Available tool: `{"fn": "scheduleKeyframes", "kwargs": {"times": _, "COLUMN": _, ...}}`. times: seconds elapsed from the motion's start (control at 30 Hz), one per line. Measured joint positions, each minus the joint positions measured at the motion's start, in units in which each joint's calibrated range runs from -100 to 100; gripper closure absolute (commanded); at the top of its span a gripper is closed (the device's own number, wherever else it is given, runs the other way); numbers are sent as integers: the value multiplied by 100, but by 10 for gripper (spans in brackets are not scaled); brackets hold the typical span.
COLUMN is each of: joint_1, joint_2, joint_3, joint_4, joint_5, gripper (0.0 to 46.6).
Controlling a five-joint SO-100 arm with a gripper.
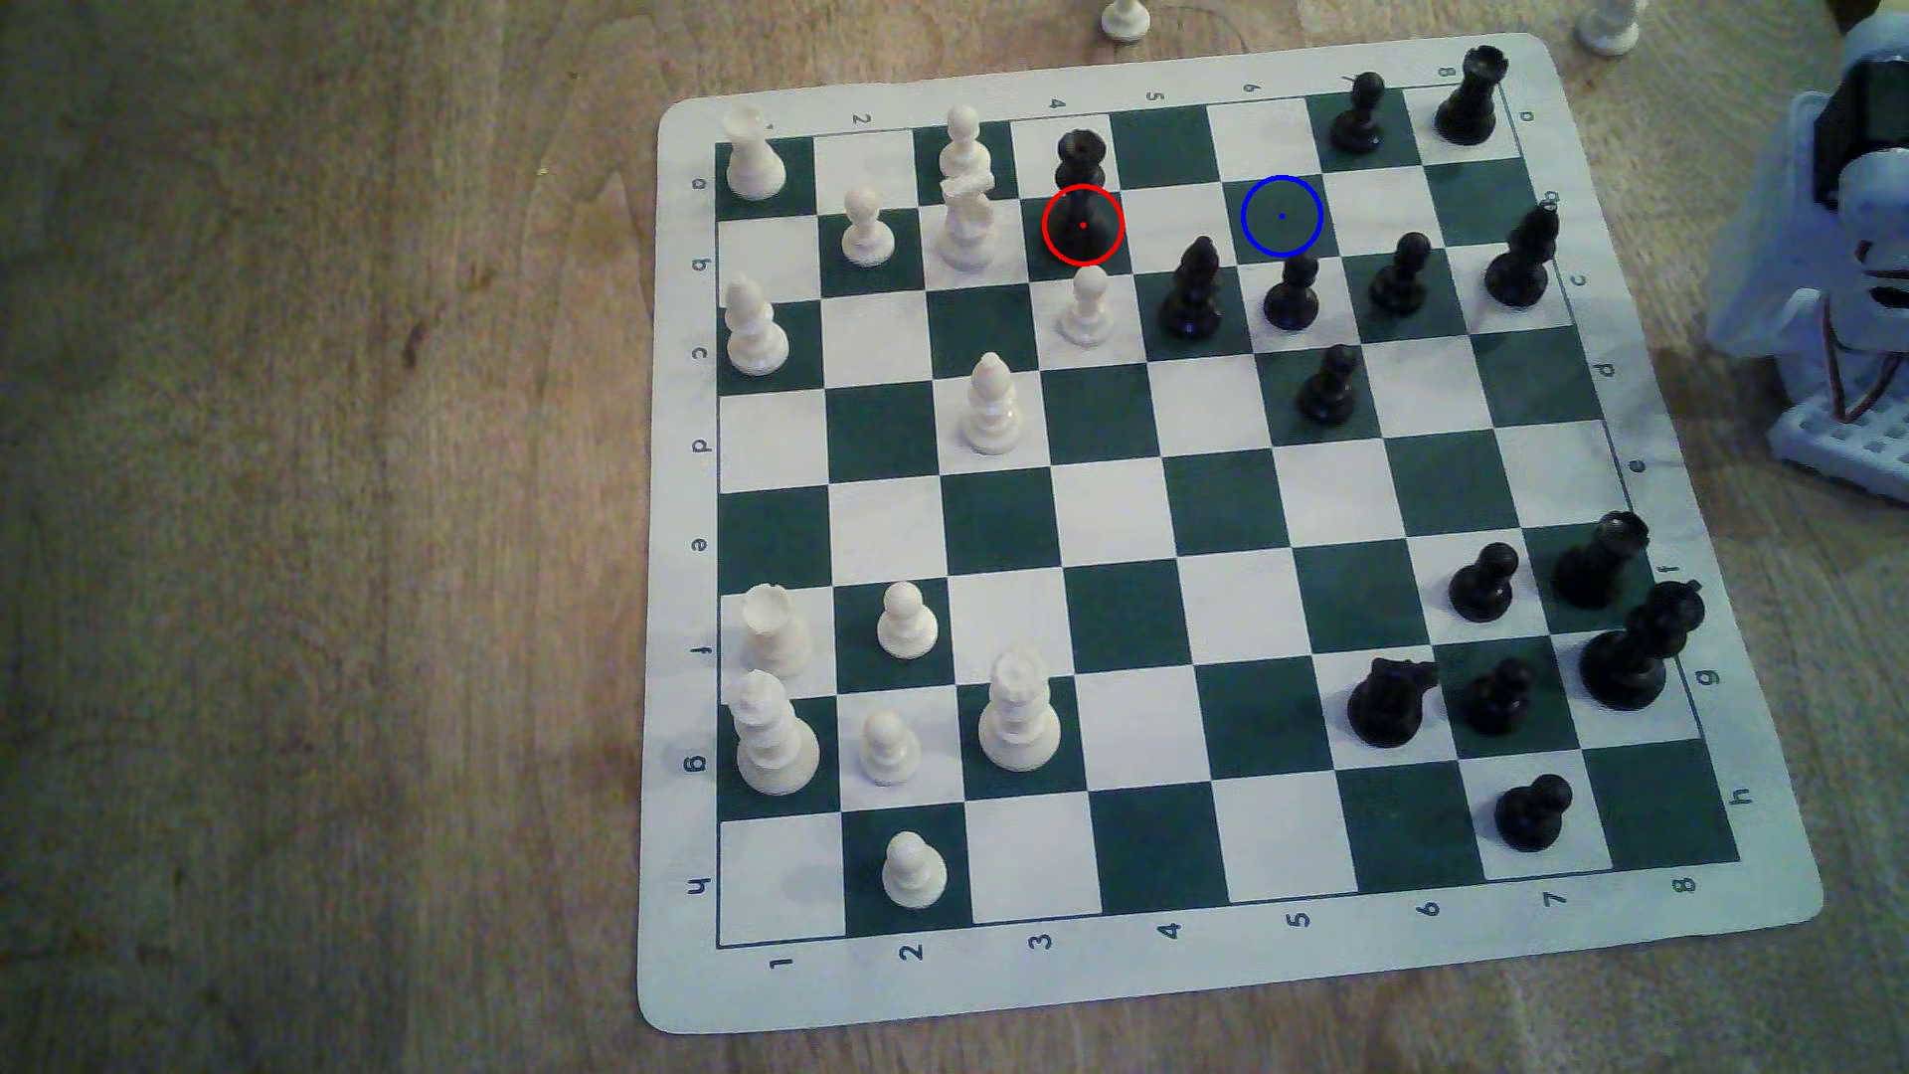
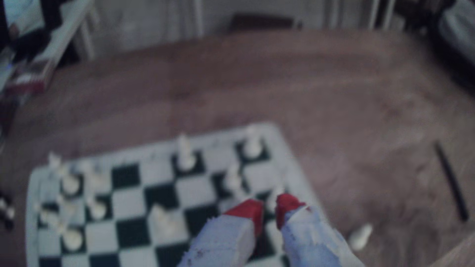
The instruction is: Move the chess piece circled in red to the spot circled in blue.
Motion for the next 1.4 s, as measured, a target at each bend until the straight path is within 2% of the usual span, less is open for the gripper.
{"fn": "scheduleKeyframes", "kwargs": {"times": 0.1, "joint_1": -324, "joint_2": 679, "joint_3": -723, "joint_4": 964, "joint_5": -176, "gripper": 450}}
{"fn": "scheduleKeyframes", "kwargs": {"times": 0.2, "joint_1": -487, "joint_2": 1232, "joint_3": -1283, "joint_4": 1753, "joint_5": -186, "gripper": 453}}
{"fn": "scheduleKeyframes", "kwargs": {"times": 0.37, "joint_1": -531, "joint_2": 1575, "joint_3": -1446, "joint_4": 1944, "joint_5": -190, "gripper": 446}}
{"fn": "scheduleKeyframes", "kwargs": {"times": 0.53, "joint_1": -531, "joint_2": 2137, "joint_3": -1455, "joint_4": 1857, "joint_5": -230, "gripper": 353}}
{"fn": "scheduleKeyframes", "kwargs": {"times": 0.67, "joint_1": -509, "joint_2": 2815, "joint_3": -1708, "joint_4": 1578, "joint_5": -283, "gripper": 306}}
{"fn": "scheduleKeyframes", "kwargs": {"times": 0.73, "joint_1": -450, "joint_2": 3192, "joint_3": -2024, "joint_4": 1578, "joint_5": -386, "gripper": 288}}
{"fn": "scheduleKeyframes", "kwargs": {"times": 0.83, "joint_1": -428, "joint_2": 3779, "joint_3": -2359, "joint_4": 1323, "joint_5": -518, "gripper": 295}}
{"fn": "scheduleKeyframes", "kwargs": {"times": 1.0, "joint_1": -413, "joint_2": 4441, "joint_3": -2449, "joint_4": 749, "joint_5": -596, "gripper": 310}}
{"fn": "scheduleKeyframes", "kwargs": {"times": 1.23, "joint_1": -37, "joint_2": 5488, "joint_3": -2458, "joint_4": 199, "joint_5": -611, "gripper": 304}}
{"fn": "scheduleKeyframes", "kwargs": {"times": 1.4, "joint_1": 103, "joint_2": 5589, "joint_3": -2476, "joint_4": 56, "joint_5": -611, "gripper": 311}}
